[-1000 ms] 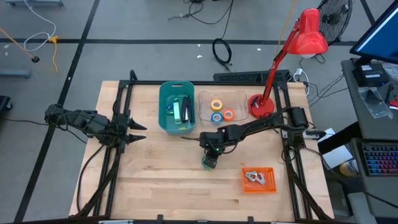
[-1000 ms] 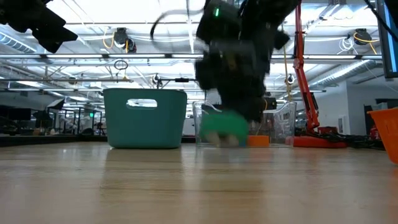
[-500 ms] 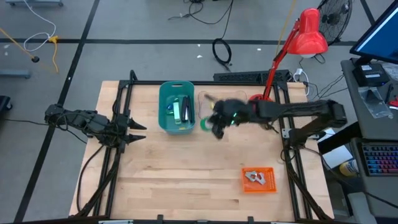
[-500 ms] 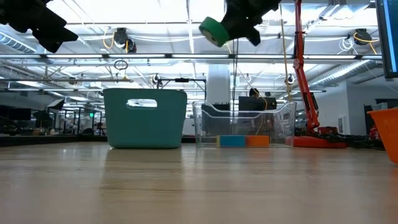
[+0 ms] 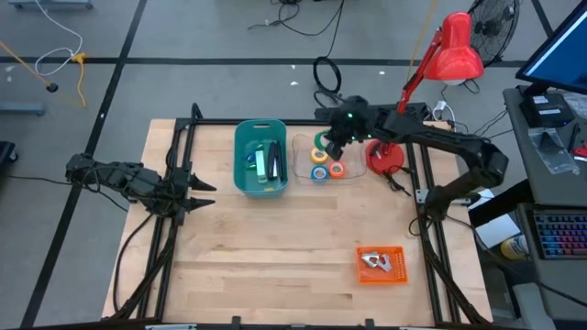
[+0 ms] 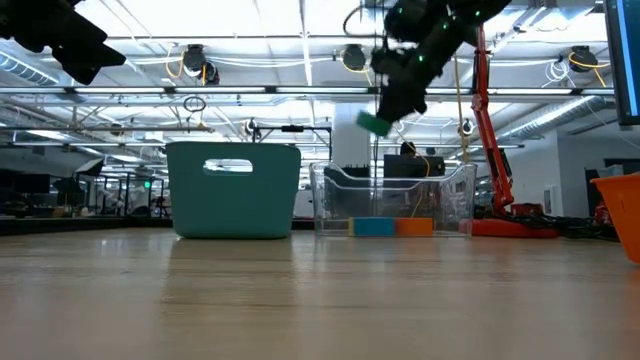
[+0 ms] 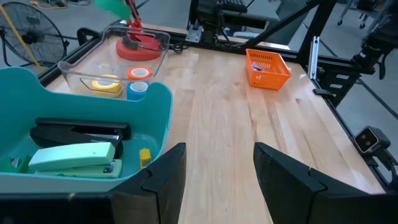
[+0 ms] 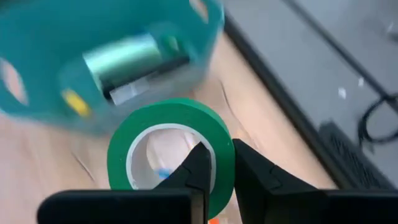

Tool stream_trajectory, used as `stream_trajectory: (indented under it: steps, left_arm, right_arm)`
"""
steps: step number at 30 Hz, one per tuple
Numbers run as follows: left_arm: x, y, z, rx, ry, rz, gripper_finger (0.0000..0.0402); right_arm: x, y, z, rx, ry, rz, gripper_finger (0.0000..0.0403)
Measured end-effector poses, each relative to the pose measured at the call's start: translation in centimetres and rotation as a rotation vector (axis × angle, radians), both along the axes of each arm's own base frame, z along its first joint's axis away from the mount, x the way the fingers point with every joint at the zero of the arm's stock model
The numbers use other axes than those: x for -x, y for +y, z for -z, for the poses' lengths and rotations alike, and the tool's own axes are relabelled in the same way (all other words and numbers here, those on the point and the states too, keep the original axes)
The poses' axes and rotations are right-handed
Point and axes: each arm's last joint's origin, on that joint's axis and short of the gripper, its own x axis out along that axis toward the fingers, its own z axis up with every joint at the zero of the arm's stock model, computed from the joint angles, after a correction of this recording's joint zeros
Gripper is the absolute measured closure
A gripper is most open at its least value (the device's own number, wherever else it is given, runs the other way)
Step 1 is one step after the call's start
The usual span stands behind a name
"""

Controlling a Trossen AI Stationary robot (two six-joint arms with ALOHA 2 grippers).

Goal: Pick and place Stapler, Stapler remover, tape
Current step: Put the green tape into the transparent bin

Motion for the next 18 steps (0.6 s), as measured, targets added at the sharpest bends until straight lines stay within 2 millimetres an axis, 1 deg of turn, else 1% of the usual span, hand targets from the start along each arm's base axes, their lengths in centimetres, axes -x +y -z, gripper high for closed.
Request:
stream_trajectory:
  steps: [3, 6, 11, 18]
  left_arm:
    - [0.0, 0.0, 0.0, 0.000, 0.000, -0.001, 0.0213]
    - [0.0, 0.0, 0.0, 0.000, -0.001, -0.001, 0.0213]
    - [0.0, 0.1, 0.0, -0.015, -0.006, -0.047, 0.0213]
    - [0.0, 0.3, 0.0, -0.033, -0.013, -0.101, 0.0213]
  right_arm:
    - [0.0, -1.0, 1.8, -0.017, 0.104, -0.015, 0.0363]
    - [0.0, -1.4, 3.4, -0.040, 0.211, -0.059, 0.0364]
    - [-0.5, -1.5, 5.3, -0.087, 0.280, -0.169, 0.0368]
    - [-1.1, -1.9, 8.3, -0.110, 0.418, -0.264, 0.0364]
